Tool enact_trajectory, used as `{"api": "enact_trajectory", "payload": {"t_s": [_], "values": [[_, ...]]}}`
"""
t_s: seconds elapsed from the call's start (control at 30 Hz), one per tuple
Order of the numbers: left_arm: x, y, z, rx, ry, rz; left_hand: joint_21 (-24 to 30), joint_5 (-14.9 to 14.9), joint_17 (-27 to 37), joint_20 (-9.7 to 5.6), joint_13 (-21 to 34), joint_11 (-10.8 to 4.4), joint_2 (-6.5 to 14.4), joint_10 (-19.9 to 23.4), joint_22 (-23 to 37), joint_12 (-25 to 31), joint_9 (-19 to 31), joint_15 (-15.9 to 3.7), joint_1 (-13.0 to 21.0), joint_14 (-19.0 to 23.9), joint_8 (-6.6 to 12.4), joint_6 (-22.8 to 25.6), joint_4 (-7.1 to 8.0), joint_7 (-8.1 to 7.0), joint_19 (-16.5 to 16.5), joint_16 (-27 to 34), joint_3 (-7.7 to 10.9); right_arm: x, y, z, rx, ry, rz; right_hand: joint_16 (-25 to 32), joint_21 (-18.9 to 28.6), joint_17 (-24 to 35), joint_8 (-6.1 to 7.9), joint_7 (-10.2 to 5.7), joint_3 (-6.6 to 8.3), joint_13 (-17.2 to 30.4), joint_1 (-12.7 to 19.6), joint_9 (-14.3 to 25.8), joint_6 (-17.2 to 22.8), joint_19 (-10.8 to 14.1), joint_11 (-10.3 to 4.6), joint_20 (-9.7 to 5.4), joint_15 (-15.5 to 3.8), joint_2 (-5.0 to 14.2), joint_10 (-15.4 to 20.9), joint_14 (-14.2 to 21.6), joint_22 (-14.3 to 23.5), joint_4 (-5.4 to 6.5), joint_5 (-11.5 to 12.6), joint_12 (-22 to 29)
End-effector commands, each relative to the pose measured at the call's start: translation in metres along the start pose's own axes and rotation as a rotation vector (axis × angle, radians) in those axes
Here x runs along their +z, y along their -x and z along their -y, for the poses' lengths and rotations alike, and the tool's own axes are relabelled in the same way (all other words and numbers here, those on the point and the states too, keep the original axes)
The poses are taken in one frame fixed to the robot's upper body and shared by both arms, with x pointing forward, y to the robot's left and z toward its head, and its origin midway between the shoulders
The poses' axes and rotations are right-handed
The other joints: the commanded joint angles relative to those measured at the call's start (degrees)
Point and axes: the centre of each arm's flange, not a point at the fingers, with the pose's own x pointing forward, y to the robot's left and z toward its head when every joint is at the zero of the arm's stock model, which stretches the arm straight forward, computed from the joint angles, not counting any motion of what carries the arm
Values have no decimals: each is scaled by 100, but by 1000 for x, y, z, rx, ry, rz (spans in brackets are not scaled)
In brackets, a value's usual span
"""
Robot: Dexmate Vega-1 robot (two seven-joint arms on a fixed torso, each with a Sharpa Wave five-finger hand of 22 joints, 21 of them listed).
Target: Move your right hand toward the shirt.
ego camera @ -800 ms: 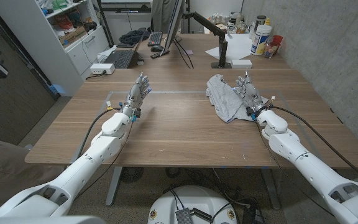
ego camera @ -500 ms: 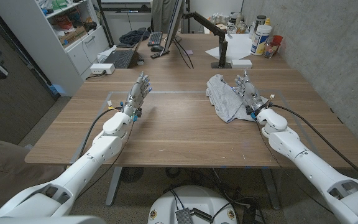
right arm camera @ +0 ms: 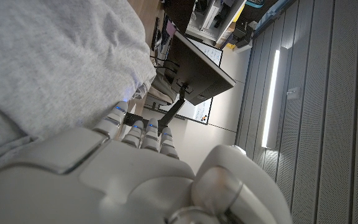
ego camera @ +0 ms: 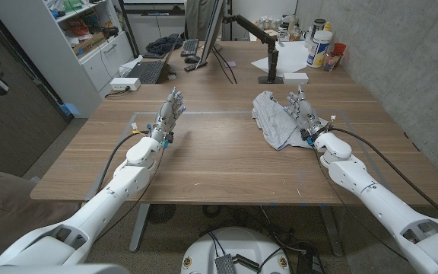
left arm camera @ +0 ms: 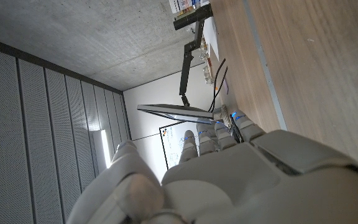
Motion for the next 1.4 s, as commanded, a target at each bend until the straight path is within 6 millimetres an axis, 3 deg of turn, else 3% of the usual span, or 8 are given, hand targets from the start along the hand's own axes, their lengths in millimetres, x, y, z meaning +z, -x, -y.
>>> {"api": "enact_trajectory", "payload": {"t_s": [0.03, 1.4], "values": [[3, 0, 0, -7, -5, 6, 29, 10, 26, 59, 29, 8, 1, -53, 13, 22, 26, -22, 36, -60, 19, 9, 10, -51, 1, 38, 39, 5, 0, -2, -1, 21, 19, 14, 38, 10, 18, 52, -24, 8, 66, 18, -16, 21, 41, -4, 7, 3, 16, -52, 27, -15, 32, 16], [7, 0, -7, -15, -13, 17, 26, 13, 24, 40, 30, 3, 2, -37, 12, 23, 25, -17, 35, -68, 15, 9, 3, -39, -10, 39, 37, 26, -7, -6, -1, 220, 55, -45, -6, -8, 15, 43, 74, 5, 386, 16, -60, -143, 47, -78, 23, 4, -158, -251, 24, -207, 21, -36]]}}
